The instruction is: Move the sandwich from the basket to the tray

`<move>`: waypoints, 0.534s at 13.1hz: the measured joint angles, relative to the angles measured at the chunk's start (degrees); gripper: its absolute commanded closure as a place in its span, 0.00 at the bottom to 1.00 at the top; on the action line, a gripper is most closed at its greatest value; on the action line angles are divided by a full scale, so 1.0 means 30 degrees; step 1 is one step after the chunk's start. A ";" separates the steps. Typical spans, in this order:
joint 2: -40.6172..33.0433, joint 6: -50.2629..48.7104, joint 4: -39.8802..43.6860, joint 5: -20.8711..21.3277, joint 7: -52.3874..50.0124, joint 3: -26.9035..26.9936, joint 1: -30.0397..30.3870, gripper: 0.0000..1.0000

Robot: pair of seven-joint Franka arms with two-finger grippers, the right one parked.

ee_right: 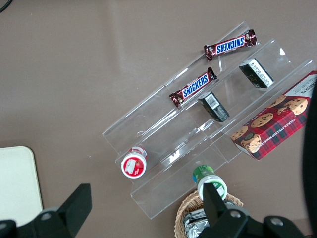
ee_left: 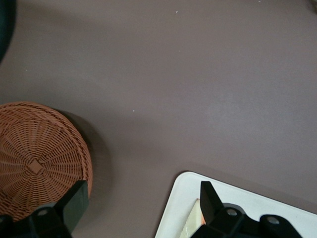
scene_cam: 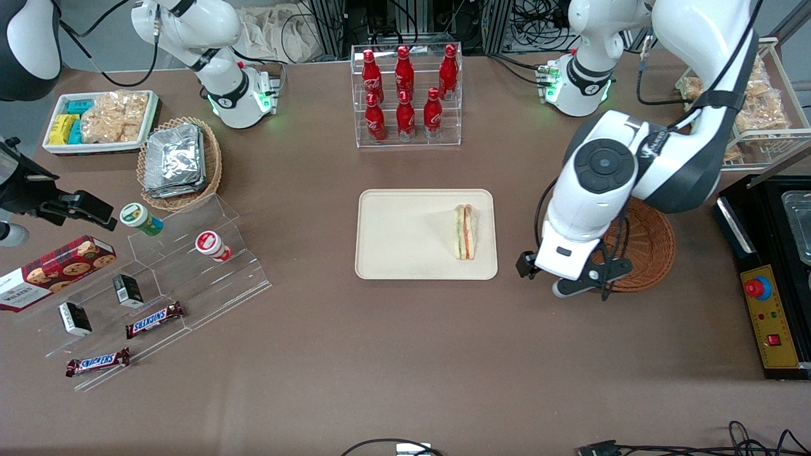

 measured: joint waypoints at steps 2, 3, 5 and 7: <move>-0.0526 -0.0720 0.0255 -0.1247 0.2350 0.0018 0.1181 0.00; -0.0895 -0.1058 0.0345 -0.1890 0.3758 0.0095 0.1824 0.00; -0.1855 -0.1810 0.0430 -0.2853 0.6096 0.1216 0.2119 0.00; -0.2927 -0.2170 0.0428 -0.4505 0.8168 0.3402 0.1234 0.00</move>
